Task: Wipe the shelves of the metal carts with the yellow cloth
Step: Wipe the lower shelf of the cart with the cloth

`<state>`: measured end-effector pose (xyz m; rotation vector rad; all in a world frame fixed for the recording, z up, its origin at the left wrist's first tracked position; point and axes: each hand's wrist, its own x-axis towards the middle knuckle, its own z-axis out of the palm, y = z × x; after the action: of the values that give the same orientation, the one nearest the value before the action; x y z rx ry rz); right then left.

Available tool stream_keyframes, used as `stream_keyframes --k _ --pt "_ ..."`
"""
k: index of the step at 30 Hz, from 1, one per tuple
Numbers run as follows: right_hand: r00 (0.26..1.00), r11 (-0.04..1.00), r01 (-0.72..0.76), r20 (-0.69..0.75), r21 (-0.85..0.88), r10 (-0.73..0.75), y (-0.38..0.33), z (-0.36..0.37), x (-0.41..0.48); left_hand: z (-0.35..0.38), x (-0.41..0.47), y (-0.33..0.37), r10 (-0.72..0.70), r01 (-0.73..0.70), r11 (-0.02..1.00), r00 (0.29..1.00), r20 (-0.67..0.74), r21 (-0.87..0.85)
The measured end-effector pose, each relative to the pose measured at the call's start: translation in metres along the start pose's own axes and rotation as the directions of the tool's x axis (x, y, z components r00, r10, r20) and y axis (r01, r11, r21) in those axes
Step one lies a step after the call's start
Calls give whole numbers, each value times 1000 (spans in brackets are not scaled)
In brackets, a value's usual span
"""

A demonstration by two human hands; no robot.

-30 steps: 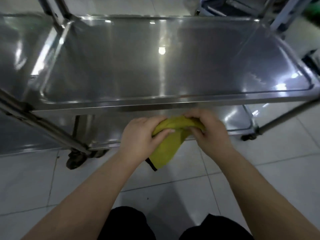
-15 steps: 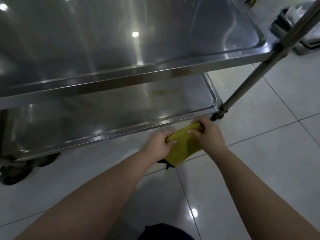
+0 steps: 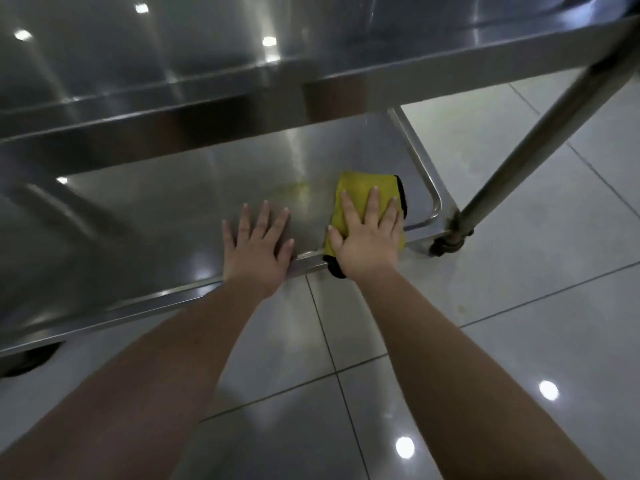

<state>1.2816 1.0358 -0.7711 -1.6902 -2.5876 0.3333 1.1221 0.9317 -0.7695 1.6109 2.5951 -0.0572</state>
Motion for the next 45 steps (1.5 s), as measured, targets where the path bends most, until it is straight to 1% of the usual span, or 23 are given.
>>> stream_keyframes --k 3,6,9,10,12,14,15,17,18,20,23,25,26,28,29,31,34,36,38,40,41,43,45 --pt "999 995 47 -11 -92 -48 50 -11 36 5 1 -2 25 -26 999 998 -56 -21" --pt "997 996 -64 36 -66 67 93 -29 69 4 3 0 14 -17 999 998 -53 -49" --pt "988 986 -155 -7 -68 155 66 -25 80 4 4 5 13 -17 998 998 -61 -63" --pt "992 989 -123 3 -80 123 40 -22 82 4 4 6 9 -15 996 997 -74 -85" --pt "996 995 81 44 -64 -79 -26 -10 77 3 4 5 -20 3 986 994 -106 -164" --pt "931 932 362 54 3 -362 -89 4 60 1 5 0 -126 86 955 984 -125 -284" --pt "889 891 452 71 37 -453 -109 8 51 1 5 -1 -211 157 927 969 -128 -340" --pt "838 843 532 91 79 -537 -119 10 47 1 1 -4 -327 263 901 934 -145 -344" --pt "830 834 548 87 62 -551 -110 8 54 1 0 -4 -334 280 913 931 -150 -297" --pt "859 859 511 54 -28 -509 -69 2 80 1 1 -4 -305 278 939 945 -119 -202" --pt "973 971 228 -11 -75 -230 27 -16 118 5 5 -2 -269 262 961 960 -73 -91" --pt "999 999 49 -23 6 -49 74 -26 121 7 7 -1 -253 250 967 965 -62 -54" --pt "1000 1000 -2 -27 22 2 80 -28 118 7 7 0 -249 247 968 967 -60 -47" --pt "999 1000 -23 -24 -6 23 58 -23 105 7 6 1 -252 249 967 965 -68 -56" --pt "1000 1000 12 -8 -19 -12 38 -20 94 6 7 1 -259 253 964 963 -80 -77" --pt "982 981 191 24 -41 -190 -8 -8 62 6 5 -1 -281 265 955 952 -120 -137" --pt "867 867 498 36 -14 -497 -51 9 6 5 2 -4 -297 262 943 941 -160 -206" --pt "831 830 557 13 -16 -557 -37 5 3 6 1 -5 -299 265 943 940 -164 -202" --pt "872 867 488 3 -97 -490 4 1 26 8 2 -5 -304 273 944 940 -159 -187" --pt "951 940 307 4 -148 -310 57 -9 52 9 5 -5 -304 277 945 940 -153 -175" --pt "980 972 197 -4 -129 -200 80 -15 58 9 6 -4 -300 276 947 943 -147 -167" --pt "999 999 28 -41 -35 -29 102 -23 57 10 6 -3 -283 261 953 950 -135 -154" --pt "998 998 -44 -46 -33 43 87 -21 47 10 4 -2 -260 238 959 955 -142 -152"
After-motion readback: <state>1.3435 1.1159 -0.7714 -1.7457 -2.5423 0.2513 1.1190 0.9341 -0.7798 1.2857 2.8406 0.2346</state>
